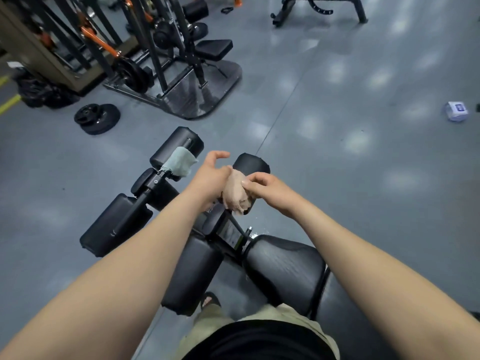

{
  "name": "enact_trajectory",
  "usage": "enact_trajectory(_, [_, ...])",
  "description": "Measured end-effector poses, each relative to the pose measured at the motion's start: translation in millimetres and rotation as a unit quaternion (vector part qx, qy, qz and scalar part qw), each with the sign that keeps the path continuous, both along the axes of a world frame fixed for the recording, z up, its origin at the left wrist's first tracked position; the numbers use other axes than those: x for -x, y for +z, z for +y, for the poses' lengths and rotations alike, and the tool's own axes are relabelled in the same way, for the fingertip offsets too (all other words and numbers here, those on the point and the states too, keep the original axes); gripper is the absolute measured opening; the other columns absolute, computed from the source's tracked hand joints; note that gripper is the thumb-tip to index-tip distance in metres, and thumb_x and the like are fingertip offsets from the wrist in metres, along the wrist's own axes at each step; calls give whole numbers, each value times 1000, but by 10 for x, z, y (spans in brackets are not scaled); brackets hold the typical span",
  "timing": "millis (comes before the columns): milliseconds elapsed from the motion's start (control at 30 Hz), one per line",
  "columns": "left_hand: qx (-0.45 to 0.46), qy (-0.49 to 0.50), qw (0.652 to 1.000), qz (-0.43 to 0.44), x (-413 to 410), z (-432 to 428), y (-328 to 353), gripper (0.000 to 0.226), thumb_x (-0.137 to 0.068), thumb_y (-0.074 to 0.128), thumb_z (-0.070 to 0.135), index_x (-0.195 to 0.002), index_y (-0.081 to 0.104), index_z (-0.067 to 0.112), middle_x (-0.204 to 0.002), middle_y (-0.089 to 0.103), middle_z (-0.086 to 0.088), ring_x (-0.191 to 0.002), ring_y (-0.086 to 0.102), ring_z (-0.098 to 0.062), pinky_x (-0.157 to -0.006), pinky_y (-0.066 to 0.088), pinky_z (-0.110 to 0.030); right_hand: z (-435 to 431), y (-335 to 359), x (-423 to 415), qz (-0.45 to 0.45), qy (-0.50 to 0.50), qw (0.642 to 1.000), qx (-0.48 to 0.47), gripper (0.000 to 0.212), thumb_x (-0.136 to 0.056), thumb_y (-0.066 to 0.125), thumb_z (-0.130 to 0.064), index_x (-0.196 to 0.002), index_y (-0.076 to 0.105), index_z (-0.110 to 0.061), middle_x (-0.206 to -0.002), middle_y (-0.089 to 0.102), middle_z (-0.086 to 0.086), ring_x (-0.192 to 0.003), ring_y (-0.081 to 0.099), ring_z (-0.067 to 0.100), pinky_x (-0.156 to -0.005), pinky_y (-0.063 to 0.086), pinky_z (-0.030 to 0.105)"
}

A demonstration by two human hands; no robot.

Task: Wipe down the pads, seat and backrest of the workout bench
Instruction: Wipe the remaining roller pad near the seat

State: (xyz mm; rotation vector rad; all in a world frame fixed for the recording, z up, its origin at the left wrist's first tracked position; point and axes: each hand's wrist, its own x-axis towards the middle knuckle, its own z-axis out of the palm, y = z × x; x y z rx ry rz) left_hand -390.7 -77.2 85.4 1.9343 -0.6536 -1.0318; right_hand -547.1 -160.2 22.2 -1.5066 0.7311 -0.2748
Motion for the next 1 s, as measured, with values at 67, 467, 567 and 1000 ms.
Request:
enact_trajectory(67, [6, -14, 1000, 18, -55, -25, 1, 31, -90, 50, 14, -111, 63, 31, -105, 69, -13, -84, 67, -25, -75, 56, -43, -59, -17, -22, -5, -10, 1000, 10, 24, -86, 68, -44, -89, 70, -20, -84, 71, 0, -79, 63, 16, -90, 52, 53])
enact_trajectory(467, [-60, -42, 994, -77, -302, -57, -640, 11, -90, 70, 32, -97, 68, 23, -91, 71, 7, -81, 66, -9, -72, 49, -25, -240, -199, -151, -20, -90, 985, -143, 33, -81, 67, -34, -86, 54, -4, -77, 48, 17, -66, 46, 30, -49, 37, 30])
enact_trajectory(567, [-113, -27, 987, -107, -411, 5, -850, 12, -93, 59, 31, -93, 68, 23, -84, 67, 9, -80, 63, -14, -71, 49, -27, -270, -354, -129, 3, -80, 979, -188, 49, -94, 55, -43, -88, 51, 5, -83, 51, 32, -67, 45, 41, -48, 34, 35])
enact_trajectory(1000, [-151, -14, 977, -148, -535, -76, -1608, 60, -85, 68, 39, -138, 46, 22, -141, 41, -5, -135, 36, -26, -113, 35, -42, -899, -692, -457, 137, -152, 973, -105, 11, -87, 53, -28, -94, 54, -19, -82, 57, 11, -69, 54, 25, -54, 42, 27])
